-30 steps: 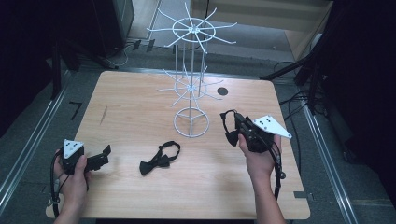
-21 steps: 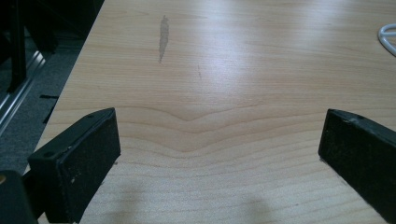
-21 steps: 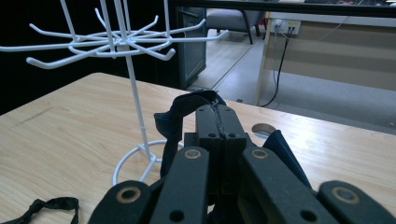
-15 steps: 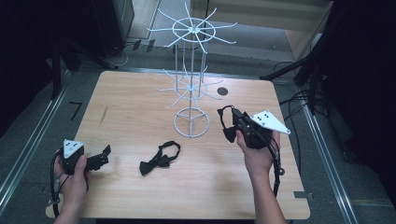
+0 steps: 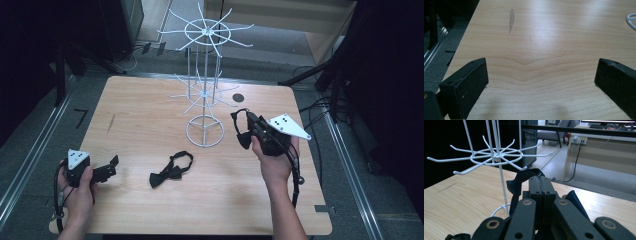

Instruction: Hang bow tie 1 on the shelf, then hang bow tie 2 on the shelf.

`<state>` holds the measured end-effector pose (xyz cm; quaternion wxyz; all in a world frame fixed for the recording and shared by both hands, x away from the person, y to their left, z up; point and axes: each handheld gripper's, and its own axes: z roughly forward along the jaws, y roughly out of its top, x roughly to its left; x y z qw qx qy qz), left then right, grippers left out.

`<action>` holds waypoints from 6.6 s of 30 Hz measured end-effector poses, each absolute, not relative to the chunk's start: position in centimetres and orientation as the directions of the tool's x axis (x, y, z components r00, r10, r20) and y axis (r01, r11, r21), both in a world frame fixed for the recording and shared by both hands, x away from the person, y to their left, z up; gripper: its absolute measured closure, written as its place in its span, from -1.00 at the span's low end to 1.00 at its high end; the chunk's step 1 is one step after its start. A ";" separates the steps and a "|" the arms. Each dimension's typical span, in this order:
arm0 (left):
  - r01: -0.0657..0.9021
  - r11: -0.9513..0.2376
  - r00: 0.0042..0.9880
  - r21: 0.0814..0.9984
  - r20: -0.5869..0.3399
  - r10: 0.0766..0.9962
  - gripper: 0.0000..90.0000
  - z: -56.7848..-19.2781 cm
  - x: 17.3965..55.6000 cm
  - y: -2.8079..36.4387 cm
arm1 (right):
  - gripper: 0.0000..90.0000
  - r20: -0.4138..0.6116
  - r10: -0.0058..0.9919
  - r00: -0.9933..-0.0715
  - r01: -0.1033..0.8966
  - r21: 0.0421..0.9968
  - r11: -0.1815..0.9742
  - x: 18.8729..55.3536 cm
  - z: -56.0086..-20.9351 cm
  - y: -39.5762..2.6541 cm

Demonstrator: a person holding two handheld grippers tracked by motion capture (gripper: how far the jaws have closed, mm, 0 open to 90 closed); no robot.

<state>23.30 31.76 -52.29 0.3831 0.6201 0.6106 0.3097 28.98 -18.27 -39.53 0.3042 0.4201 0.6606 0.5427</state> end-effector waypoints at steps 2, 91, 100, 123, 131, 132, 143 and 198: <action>0.518 0.039 0.062 0.854 -0.083 0.995 -1.00 -52.3 23.3 31.8 | 1.00 0.053 0.884 -0.464 0.221 0.973 0.058 29.0 -39.4 -18.2; 0.519 0.043 0.067 0.854 -0.091 0.994 -1.00 -52.3 23.3 31.9 | 1.00 0.270 0.846 -0.460 0.344 0.932 -0.111 35.1 -43.3 -13.0; 0.516 0.046 0.064 0.855 -0.091 0.994 -1.00 -52.3 23.4 32.0 | 0.82 0.241 0.845 -0.478 0.341 0.937 -0.074 35.1 -43.6 -12.8; 0.517 0.040 0.065 0.855 -0.086 0.994 -1.00 -52.3 23.3 32.0 | 0.02 0.173 0.874 -0.454 0.334 0.942 -0.013 31.9 -45.3 -15.4; 0.515 0.041 0.061 0.856 -0.085 0.994 -1.00 -52.3 23.3 31.9 | 0.01 0.184 0.870 -0.458 0.359 0.933 -0.008 30.8 -46.4 -15.5; 0.516 0.041 0.062 0.855 -0.085 0.994 -1.00 -52.3 23.3 31.9 | 0.02 0.186 0.867 -0.462 0.363 0.932 -0.006 30.6 -46.6 -15.4; 0.518 0.040 0.064 0.854 -0.085 0.994 -1.00 -52.3 23.3 31.9 | 0.10 0.190 0.843 -0.504 0.380 0.925 0.018 29.1 -48.1 -14.1; 0.519 0.041 0.066 0.854 -0.088 0.994 -1.00 -52.3 23.4 31.9 | 0.22 0.194 0.782 -0.593 0.516 0.836 0.184 29.1 -52.8 -5.7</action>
